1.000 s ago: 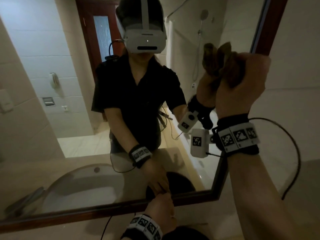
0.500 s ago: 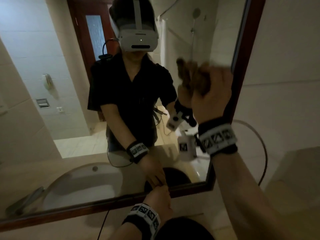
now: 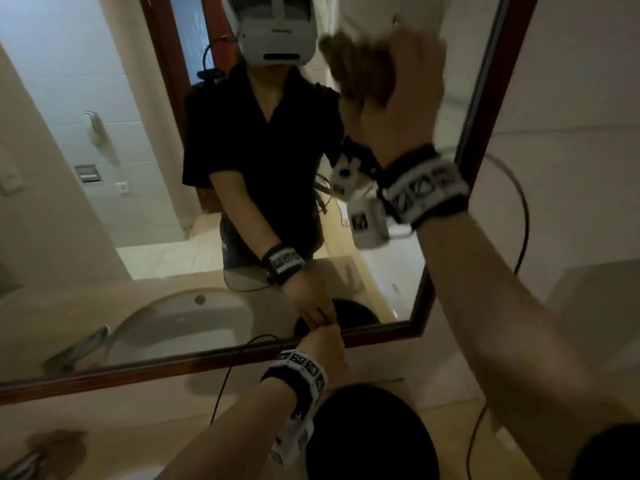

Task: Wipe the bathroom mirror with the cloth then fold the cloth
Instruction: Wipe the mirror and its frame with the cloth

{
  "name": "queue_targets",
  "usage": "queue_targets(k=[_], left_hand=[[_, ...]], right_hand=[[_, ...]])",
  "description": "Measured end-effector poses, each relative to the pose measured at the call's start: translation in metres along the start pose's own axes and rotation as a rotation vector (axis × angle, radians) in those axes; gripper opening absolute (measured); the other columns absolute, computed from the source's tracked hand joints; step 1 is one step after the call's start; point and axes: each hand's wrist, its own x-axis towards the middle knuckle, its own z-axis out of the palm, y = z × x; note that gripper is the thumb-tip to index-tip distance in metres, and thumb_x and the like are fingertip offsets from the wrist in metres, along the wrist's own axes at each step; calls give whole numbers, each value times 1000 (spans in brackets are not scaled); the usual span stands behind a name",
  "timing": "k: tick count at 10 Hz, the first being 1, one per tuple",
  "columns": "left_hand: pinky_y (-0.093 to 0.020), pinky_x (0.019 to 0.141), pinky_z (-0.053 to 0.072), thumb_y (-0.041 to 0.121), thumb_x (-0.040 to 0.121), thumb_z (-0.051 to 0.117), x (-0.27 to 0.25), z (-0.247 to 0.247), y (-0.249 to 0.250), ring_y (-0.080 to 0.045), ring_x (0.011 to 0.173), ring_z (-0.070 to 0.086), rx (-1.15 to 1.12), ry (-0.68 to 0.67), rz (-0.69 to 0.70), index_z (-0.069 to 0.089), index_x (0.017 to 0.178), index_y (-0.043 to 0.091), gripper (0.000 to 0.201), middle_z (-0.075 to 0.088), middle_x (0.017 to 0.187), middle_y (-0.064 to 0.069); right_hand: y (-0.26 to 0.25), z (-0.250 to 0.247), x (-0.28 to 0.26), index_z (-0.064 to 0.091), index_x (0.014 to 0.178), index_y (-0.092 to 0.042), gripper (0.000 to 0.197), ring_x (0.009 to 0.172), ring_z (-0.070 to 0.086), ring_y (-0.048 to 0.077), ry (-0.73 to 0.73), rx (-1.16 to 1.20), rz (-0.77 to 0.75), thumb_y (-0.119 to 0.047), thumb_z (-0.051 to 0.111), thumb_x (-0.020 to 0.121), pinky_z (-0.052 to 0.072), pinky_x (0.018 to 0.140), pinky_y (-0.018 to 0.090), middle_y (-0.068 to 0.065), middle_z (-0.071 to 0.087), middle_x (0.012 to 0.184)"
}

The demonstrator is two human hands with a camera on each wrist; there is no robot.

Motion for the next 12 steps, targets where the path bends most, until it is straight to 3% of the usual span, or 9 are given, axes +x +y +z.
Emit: queue_targets(k=[1, 2, 3, 4, 7, 8, 10, 11, 12], left_hand=[[-38, 88, 53, 27, 86, 57, -2, 2, -1, -24, 99, 59, 40, 6, 3, 57, 107, 11, 27, 62, 111, -7], [-35, 88, 52, 28, 79, 60, -8, 2, -1, -23, 103, 60, 27, 48, -14, 62, 106, 14, 30, 62, 114, -5], [-36, 92, 50, 23, 90, 54, -6, -2, 1, -27, 114, 55, -27, -34, -19, 48, 131, 7, 44, 53, 128, -9], [-37, 86, 50, 17, 96, 50, -6, -7, 4, -31, 114, 57, 4, -42, -48, 50, 130, 0, 39, 55, 130, -18], [-39, 95, 50, 23, 91, 54, -20, -10, 6, -27, 111, 56, 69, 29, 3, 47, 127, 7, 40, 55, 125, -10], [-35, 87, 51, 28, 82, 60, 1, 9, -6, -23, 101, 59, 104, 60, 33, 60, 109, 11, 32, 61, 115, -7], [-28, 66, 40, 22, 101, 42, -8, 0, -1, -18, 68, 45, -17, -58, -40, 52, 97, 9, 17, 50, 82, -11], [-34, 87, 51, 18, 96, 47, -6, -1, -4, -24, 102, 58, -120, -24, 2, 48, 118, 9, 24, 55, 115, -12], [-39, 100, 48, 19, 93, 51, -8, -2, -4, -26, 121, 52, -97, 1, 26, 49, 123, 8, 32, 50, 134, -9]], right_hand=[[-20, 2, 67, 30, 59, -32, 22, 58, 28, -7, -13, -116, 107, -26, 43, 76, 30, 69, 19, -18, 31, 64], [-17, 16, 36, 57, 71, -15, 8, 68, 52, 10, 67, -38, 72, -8, 58, 67, 34, 68, 24, 3, 55, 72], [-3, 30, -54, 60, 104, -8, 40, 98, 49, 34, -50, -53, -33, -4, 64, 64, 42, 89, 41, 18, 53, 110], [2, 23, -138, 50, 105, -17, 45, 98, 47, 32, -253, -90, -115, 0, 64, 65, 44, 86, 47, 12, 50, 108], [-22, 30, -6, 63, 97, -8, 46, 88, 52, 31, 22, -35, 3, -6, 67, 52, 43, 77, 36, 15, 58, 100], [-28, 40, -26, 61, 101, -6, 48, 92, 51, 33, 66, -62, 44, -6, 66, 53, 44, 82, 42, 18, 56, 103], [-13, 37, -177, 49, 107, -18, 39, 100, 44, 29, -445, -89, -380, -16, 65, 72, 43, 82, 45, 10, 43, 113], [-2, 32, -137, 51, 105, -18, 37, 95, 47, 30, -372, -62, -376, -13, 64, 70, 44, 78, 43, 9, 48, 107], [-3, 19, -58, 59, 104, -7, 36, 94, 50, 31, -5, -109, -31, -15, 59, 69, 39, 82, 37, 13, 53, 107]])
